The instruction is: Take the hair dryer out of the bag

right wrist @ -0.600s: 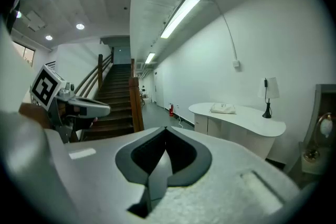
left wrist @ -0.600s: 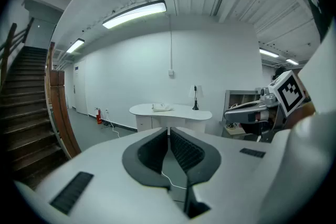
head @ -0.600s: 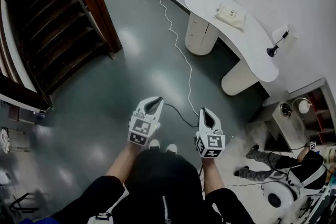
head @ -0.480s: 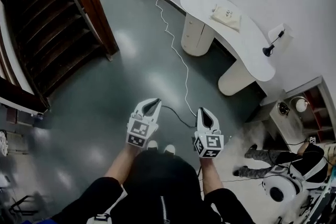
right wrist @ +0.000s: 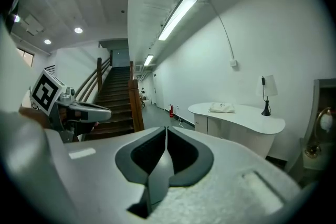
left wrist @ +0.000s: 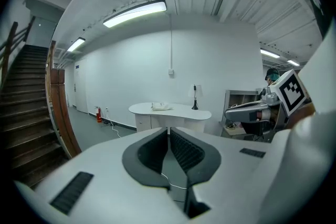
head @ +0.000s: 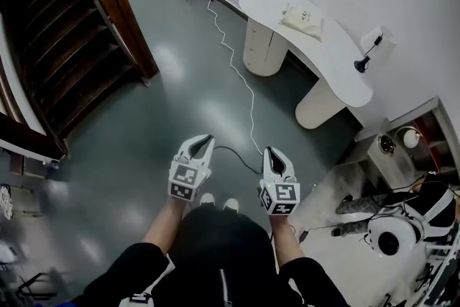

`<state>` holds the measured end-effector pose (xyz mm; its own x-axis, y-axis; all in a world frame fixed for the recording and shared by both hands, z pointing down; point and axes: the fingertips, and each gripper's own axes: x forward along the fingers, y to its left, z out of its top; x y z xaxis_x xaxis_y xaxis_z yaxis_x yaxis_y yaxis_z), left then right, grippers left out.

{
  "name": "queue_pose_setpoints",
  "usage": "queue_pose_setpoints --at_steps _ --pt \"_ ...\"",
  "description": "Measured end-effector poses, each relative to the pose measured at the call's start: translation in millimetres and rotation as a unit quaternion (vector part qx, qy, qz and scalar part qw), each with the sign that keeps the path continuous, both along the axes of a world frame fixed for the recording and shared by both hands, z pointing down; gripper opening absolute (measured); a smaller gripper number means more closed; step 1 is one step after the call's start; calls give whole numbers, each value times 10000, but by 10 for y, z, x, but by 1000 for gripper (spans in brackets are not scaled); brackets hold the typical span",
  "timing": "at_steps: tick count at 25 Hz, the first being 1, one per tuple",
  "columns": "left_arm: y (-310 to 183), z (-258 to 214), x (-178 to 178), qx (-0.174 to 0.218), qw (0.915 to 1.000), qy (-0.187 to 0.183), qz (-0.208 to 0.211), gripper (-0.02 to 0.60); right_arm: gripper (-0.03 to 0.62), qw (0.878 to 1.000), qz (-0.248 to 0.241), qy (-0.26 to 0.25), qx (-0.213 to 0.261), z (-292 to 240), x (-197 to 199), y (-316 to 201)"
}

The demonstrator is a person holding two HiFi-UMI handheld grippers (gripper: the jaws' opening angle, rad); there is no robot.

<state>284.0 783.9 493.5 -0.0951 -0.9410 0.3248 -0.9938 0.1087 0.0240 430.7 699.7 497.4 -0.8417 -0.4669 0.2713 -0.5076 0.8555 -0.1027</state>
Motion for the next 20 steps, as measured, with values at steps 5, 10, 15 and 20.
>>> queue_pose_setpoints --at_steps 5,10,15,20 --pt "-131 -23 180 26 10000 -59 -4 23 5 10000 -24 -14 -6 15 161 -84" --pt "-242 -43 319 49 9999 -69 84 23 5 10000 -50 -38 -3 9 214 -148" --pt "-383 -7 348 13 9999 -28 118 23 5 10000 -80 -57 15 -2 190 -268" --pt "-533 31 223 2 9999 5 158 23 5 10000 -92 -26 -8 46 37 -357"
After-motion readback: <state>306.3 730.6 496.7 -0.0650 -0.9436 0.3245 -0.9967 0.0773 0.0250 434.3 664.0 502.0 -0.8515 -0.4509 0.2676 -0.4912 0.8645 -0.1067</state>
